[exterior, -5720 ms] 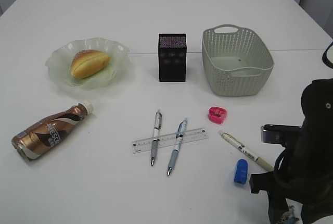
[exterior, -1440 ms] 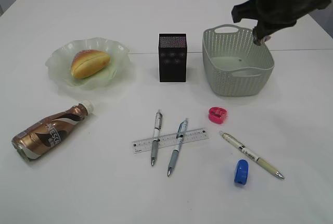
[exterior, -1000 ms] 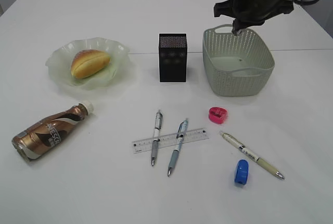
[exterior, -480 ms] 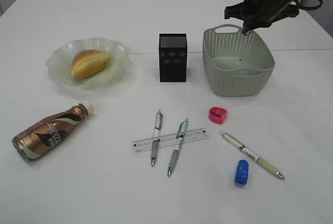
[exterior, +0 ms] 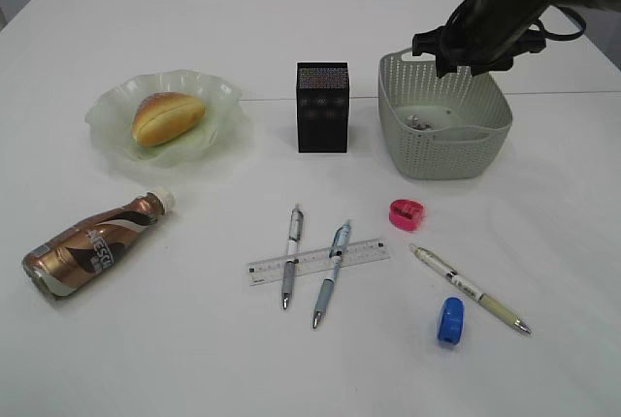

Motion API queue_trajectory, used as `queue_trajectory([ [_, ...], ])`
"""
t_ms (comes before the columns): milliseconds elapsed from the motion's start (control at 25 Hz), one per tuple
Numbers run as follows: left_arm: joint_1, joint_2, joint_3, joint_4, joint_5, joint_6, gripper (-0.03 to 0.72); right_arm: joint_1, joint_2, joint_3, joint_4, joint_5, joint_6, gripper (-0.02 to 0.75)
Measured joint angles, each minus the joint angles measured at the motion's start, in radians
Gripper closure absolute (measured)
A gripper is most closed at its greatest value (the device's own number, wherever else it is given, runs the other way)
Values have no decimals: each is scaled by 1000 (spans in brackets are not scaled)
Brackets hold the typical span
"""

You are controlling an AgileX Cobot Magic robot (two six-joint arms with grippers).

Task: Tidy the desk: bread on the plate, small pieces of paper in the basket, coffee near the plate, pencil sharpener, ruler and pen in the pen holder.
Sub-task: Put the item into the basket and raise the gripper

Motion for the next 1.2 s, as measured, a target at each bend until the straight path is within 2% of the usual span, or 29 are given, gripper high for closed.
queue_trajectory([
  [200, 0, 0, 0, 0, 0, -2, 129, 0, 0, -64, 6, 99, -67, 326],
  [360, 0, 0, 0, 0, 0, -2, 129, 0, -9, -119, 36, 204, -210, 326],
  [640, 0, 0, 0, 0, 0, -2, 129, 0, -99, -125, 49, 334, -417, 326],
  [960, 0, 0, 0, 0, 0, -9, 129, 0, -182, -127, 54, 600, -393, 326],
  [1080, 0, 0, 0, 0, 0, -18, 129, 0, -182, -127, 73, 617, -372, 326],
  [1200, 0, 0, 0, 0, 0, -22, 129, 0, -182, -127, 161, 619, -354, 326],
])
